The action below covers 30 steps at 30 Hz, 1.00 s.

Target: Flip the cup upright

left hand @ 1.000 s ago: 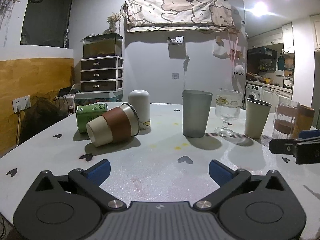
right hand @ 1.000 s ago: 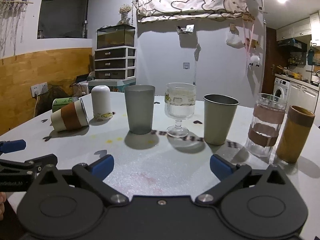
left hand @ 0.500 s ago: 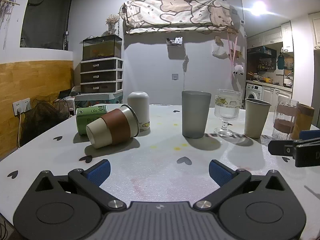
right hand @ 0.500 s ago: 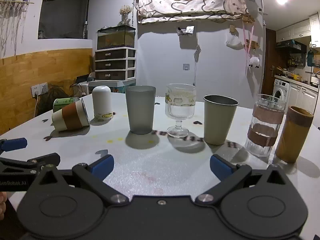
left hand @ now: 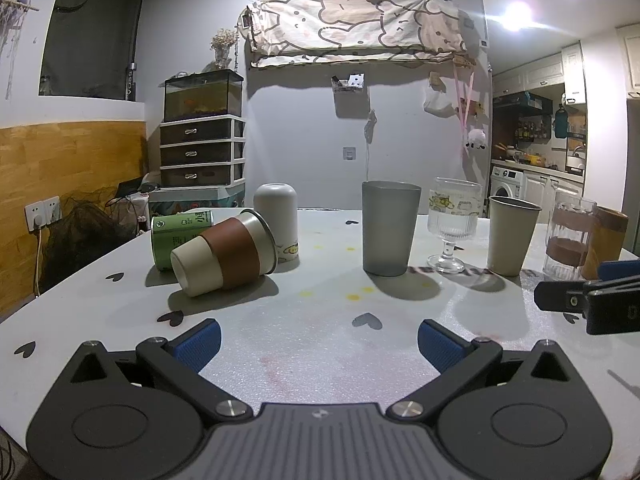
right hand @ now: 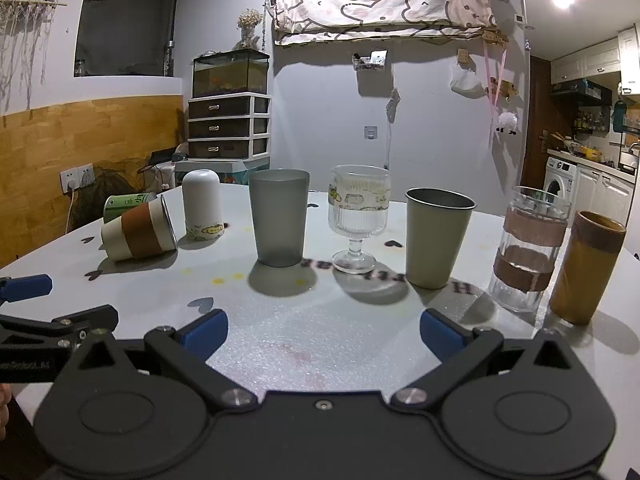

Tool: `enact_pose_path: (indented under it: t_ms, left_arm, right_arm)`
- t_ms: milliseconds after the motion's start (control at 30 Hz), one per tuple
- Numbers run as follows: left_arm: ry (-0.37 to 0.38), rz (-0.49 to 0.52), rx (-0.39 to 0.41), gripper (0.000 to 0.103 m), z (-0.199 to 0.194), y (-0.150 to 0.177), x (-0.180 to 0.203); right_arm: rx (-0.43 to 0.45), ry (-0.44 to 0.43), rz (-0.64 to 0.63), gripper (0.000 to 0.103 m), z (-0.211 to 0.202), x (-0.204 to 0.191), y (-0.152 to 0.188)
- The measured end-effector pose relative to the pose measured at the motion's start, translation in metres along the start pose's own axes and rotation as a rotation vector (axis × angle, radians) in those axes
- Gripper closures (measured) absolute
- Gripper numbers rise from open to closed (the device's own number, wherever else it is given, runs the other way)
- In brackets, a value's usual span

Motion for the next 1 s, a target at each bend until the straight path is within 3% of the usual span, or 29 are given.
enact_pose_path:
  t_ms: [1000]
  left_arm:
    - [0.001,0.005,0.009,0.000,-0.0035,-0.0076,-0.0003]
  right_arm:
    - [-0.003,0.009,0.002,0.000,-0.0007,0.0069,0.0037]
Point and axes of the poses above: each gripper's, at about its wrist camera, not at the fingertips, and z roughly the way its jaws point, x to its right, y to its underside, the point moved 8 cm from there along z, roughly the way its jaws point, and after that the axes turned 2 degrees about -x, right-handed, at the moved point
